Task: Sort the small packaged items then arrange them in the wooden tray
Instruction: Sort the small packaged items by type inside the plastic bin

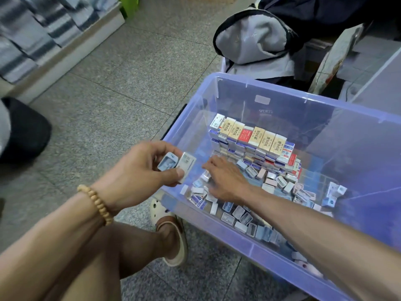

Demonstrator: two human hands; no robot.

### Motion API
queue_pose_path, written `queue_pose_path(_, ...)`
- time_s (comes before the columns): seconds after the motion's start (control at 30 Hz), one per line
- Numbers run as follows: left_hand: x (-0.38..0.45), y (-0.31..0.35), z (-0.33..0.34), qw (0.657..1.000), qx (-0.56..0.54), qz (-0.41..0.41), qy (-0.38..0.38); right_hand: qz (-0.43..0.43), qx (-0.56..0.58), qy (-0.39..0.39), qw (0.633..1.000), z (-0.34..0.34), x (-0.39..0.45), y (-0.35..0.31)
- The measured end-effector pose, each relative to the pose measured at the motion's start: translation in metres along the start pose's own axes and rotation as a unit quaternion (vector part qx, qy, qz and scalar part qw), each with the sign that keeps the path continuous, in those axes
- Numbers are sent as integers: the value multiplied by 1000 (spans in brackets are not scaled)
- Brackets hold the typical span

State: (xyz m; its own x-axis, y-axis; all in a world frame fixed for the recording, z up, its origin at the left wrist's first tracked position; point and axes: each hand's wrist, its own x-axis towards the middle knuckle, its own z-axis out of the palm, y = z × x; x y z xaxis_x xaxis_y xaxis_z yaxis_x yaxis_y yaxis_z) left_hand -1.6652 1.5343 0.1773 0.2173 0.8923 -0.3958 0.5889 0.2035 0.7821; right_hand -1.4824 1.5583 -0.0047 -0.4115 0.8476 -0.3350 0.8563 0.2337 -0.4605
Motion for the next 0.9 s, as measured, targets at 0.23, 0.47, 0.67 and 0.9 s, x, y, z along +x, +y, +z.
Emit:
queue_pose_path(0.23, -5, -4, -7, 993, -117, -5, -8, -29, 22, -121, 992, 7, 10, -10)
queue_pose_path(0.47, -2, -5, -7, 994, -105, -5, -19, -71, 116, -138, 981, 11, 5, -13)
queue_pose_path(0.67, 1, -4, -5, 997, -76, -7, -19, -55, 93, -240, 965, 5, 2, 0)
queue_pose_path(0.9, 4, -3, -5, 998, -51, -9, -31, -53, 128, -232, 963, -6, 6, -7)
